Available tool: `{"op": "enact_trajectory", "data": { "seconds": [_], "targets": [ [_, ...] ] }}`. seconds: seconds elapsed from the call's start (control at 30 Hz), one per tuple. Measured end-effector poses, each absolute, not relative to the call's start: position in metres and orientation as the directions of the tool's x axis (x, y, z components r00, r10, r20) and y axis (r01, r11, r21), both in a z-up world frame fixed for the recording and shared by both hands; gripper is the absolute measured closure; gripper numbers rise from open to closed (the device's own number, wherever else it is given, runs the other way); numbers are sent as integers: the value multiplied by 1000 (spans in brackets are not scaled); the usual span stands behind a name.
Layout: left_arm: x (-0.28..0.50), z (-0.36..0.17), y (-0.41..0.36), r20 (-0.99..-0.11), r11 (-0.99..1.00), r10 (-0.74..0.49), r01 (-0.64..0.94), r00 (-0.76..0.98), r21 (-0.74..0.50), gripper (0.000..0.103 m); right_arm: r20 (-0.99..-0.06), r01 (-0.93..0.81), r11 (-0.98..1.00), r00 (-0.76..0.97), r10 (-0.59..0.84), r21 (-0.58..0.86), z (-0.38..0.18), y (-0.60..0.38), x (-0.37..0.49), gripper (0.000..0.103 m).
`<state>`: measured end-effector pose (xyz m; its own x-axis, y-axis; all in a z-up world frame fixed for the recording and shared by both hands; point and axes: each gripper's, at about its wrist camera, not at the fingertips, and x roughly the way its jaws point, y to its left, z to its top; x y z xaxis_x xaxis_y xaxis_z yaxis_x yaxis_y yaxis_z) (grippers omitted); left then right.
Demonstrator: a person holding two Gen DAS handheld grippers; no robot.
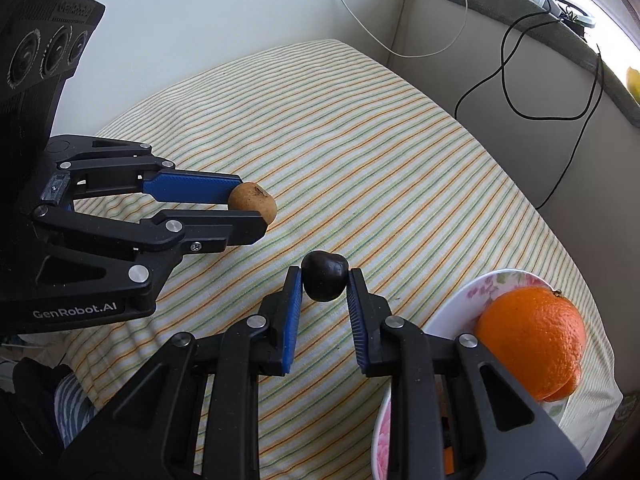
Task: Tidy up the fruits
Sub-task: 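Close the left gripper on the kiwi while the right gripper closes on the plum, then carry the kiwi with the left gripper while the right gripper carries the plum to the bowl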
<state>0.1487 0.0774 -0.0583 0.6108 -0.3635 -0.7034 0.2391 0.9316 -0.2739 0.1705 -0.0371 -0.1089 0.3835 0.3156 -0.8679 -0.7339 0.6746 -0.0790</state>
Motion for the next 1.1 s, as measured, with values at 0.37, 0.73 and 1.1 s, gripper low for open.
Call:
{"op": "enact_trajectory", "data": {
  "seconds": [0.37, 0.73, 1.1],
  "targets": [
    [133, -43, 59, -679, 926, -378, 270, 630, -265, 77, -816, -718, 694, 435, 381, -59, -77, -62, 149, 79],
    [121, -29, 29, -656, 911, -409, 325, 634, -253, 77, -758, -673, 740, 491, 429, -18, -53, -102, 123, 79],
    [119, -30, -7, -658, 888, -451, 378, 603, -262, 77, -719, -572, 820, 556, 416, 33, -43, -168, 113, 79]
  ]
}}
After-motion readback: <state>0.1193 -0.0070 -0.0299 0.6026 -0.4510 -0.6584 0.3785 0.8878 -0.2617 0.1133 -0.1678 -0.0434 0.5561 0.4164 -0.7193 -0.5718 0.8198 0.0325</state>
